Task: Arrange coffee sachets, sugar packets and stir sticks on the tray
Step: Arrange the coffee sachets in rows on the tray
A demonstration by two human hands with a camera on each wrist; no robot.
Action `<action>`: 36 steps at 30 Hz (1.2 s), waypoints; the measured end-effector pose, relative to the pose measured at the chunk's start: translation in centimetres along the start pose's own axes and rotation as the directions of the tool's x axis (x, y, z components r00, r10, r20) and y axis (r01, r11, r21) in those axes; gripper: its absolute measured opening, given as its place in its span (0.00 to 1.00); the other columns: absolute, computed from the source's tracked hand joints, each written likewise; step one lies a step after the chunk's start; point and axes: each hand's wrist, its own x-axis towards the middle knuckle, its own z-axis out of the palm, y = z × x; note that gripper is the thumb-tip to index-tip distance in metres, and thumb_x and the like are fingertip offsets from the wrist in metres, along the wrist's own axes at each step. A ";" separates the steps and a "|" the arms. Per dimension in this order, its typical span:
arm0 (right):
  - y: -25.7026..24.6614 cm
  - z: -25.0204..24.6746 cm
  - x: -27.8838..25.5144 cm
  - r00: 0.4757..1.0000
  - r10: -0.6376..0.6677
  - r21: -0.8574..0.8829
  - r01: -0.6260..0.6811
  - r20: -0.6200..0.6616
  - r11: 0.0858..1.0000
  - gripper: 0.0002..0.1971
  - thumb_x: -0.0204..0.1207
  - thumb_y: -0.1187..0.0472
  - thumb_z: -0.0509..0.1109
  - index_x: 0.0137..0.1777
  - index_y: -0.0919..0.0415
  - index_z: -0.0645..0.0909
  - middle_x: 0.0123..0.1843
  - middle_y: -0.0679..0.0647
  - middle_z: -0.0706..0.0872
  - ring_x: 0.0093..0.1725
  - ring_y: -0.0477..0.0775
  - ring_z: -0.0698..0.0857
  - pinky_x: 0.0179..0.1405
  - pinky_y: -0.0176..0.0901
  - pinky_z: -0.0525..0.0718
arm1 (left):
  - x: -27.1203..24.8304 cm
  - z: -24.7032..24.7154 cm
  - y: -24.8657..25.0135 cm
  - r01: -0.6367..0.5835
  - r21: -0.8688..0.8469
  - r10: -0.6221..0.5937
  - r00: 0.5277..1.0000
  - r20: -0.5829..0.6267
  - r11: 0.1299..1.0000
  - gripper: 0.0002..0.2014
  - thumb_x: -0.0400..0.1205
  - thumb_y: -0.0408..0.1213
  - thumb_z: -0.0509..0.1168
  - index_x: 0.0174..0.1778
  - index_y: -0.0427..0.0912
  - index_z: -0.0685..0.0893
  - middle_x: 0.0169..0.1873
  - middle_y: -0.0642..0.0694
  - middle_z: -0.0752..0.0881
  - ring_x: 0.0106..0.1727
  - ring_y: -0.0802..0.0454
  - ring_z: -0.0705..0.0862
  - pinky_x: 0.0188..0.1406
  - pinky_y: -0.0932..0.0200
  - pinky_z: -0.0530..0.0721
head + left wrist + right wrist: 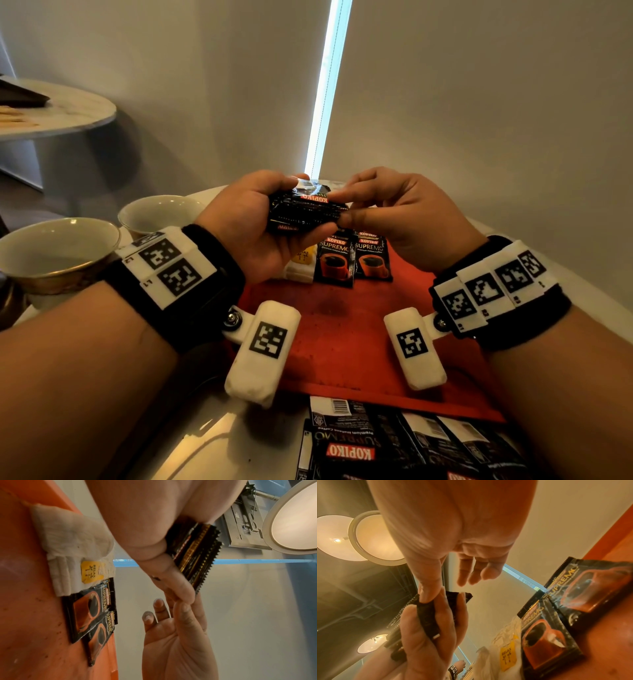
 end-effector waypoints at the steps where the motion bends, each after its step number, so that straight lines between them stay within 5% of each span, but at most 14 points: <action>1: 0.0 0.0 0.0 1.000 0.001 -0.008 -0.001 0.001 1.000 0.14 0.64 0.65 0.80 0.43 0.43 0.94 0.48 0.47 0.86 0.50 0.54 0.86 0.55 0.54 0.88 | 0.0 0.0 0.0 0.005 0.002 -0.005 1.000 0.003 1.000 0.13 0.88 0.37 0.57 0.65 0.40 0.81 0.40 0.36 0.91 0.34 0.45 0.92 0.28 0.56 0.91; 7: 0.1 -0.3 -0.2 1.000 -0.007 -0.060 0.007 -0.004 0.998 0.09 0.64 0.58 0.82 0.42 0.43 0.94 0.48 0.42 0.88 0.53 0.47 0.89 0.55 0.47 0.90 | 0.1 -0.1 0.0 0.028 0.022 -0.029 0.999 0.015 0.999 0.14 0.89 0.39 0.58 0.65 0.36 0.81 0.42 0.36 0.90 0.35 0.45 0.91 0.29 0.55 0.91; 11: 0.5 -0.8 0.1 0.999 -0.003 -0.026 0.002 -0.038 1.000 0.09 0.68 0.63 0.82 0.44 0.47 0.94 0.50 0.48 0.88 0.54 0.53 0.90 0.55 0.49 0.89 | 0.2 0.0 -0.1 0.060 0.029 -0.060 0.998 0.016 0.998 0.18 0.89 0.42 0.57 0.64 0.32 0.81 0.41 0.36 0.91 0.37 0.45 0.92 0.29 0.55 0.91; 13: 0.5 -0.9 0.1 0.997 -0.014 -0.056 0.010 -0.074 0.998 0.09 0.72 0.67 0.79 0.46 0.50 0.93 0.49 0.49 0.89 0.51 0.49 0.90 0.50 0.41 0.88 | 0.3 0.0 -0.2 0.075 0.028 -0.075 0.997 0.008 0.997 0.19 0.89 0.43 0.57 0.65 0.31 0.80 0.45 0.34 0.90 0.40 0.43 0.93 0.28 0.55 0.91; 15: 0.5 -0.9 0.2 0.989 -0.029 -0.078 0.018 -0.144 0.997 0.08 0.74 0.69 0.77 0.48 0.56 0.91 0.45 0.47 0.90 0.44 0.42 0.88 0.43 0.34 0.83 | 0.3 -0.1 -0.3 0.090 0.034 -0.090 0.996 -0.009 0.995 0.19 0.89 0.43 0.57 0.67 0.33 0.80 0.52 0.33 0.88 0.42 0.41 0.93 0.28 0.53 0.91; 20: 1.0 -2.1 0.6 0.890 -0.005 0.055 0.034 -0.457 0.998 0.05 0.79 0.65 0.73 0.45 0.54 0.87 0.43 0.53 0.92 0.40 0.55 0.85 0.32 0.45 0.81 | 0.3 -0.2 -0.2 0.128 0.052 -0.126 0.991 -0.047 0.990 0.11 0.89 0.42 0.57 0.52 0.39 0.81 0.46 0.37 0.87 0.39 0.43 0.92 0.26 0.53 0.90; 22: 1.6 -3.2 0.9 0.835 0.099 0.136 -0.030 -0.541 0.990 0.06 0.81 0.67 0.70 0.46 0.56 0.86 0.42 0.55 0.91 0.39 0.55 0.85 0.31 0.46 0.81 | 0.3 -0.2 -0.1 0.112 0.054 -0.109 0.992 -0.064 0.992 0.12 0.89 0.42 0.57 0.50 0.38 0.81 0.45 0.38 0.87 0.37 0.44 0.92 0.26 0.54 0.90; 25: 3.9 -4.3 1.2 0.779 0.388 0.296 -0.270 -0.492 0.916 0.07 0.82 0.68 0.68 0.49 0.59 0.87 0.49 0.65 0.93 0.48 0.66 0.89 0.46 0.61 0.86 | 0.4 -0.2 -0.1 0.086 0.050 -0.082 0.993 -0.080 0.995 0.12 0.89 0.41 0.57 0.53 0.38 0.81 0.45 0.37 0.88 0.36 0.44 0.92 0.25 0.55 0.89; 27: 5.3 -4.5 0.8 0.758 0.507 0.300 -0.413 -0.411 0.860 0.08 0.82 0.69 0.66 0.49 0.61 0.86 0.48 0.70 0.91 0.38 0.64 0.86 0.33 0.49 0.82 | 0.4 -0.2 -0.1 0.082 0.045 -0.078 0.994 -0.082 0.996 0.12 0.89 0.41 0.57 0.58 0.38 0.80 0.47 0.36 0.88 0.37 0.43 0.92 0.24 0.54 0.89; 29: 6.0 -4.5 0.3 0.741 0.556 0.218 -0.513 -0.376 0.830 0.07 0.81 0.69 0.64 0.47 0.63 0.85 0.36 0.61 0.84 0.24 0.50 0.76 0.20 0.36 0.66 | 0.4 -0.3 -0.1 0.081 0.036 -0.078 0.994 -0.077 0.996 0.12 0.89 0.41 0.57 0.62 0.39 0.79 0.49 0.36 0.87 0.37 0.43 0.93 0.24 0.54 0.89; 36: 6.5 -4.6 -0.7 0.653 0.696 0.176 -0.679 -0.297 0.712 0.04 0.77 0.67 0.66 0.47 0.64 0.83 0.30 0.54 0.78 0.22 0.46 0.71 0.16 0.36 0.64 | 0.4 -0.3 0.0 0.087 0.025 -0.085 0.994 -0.071 0.996 0.14 0.89 0.42 0.57 0.64 0.37 0.79 0.52 0.35 0.87 0.37 0.43 0.92 0.26 0.55 0.90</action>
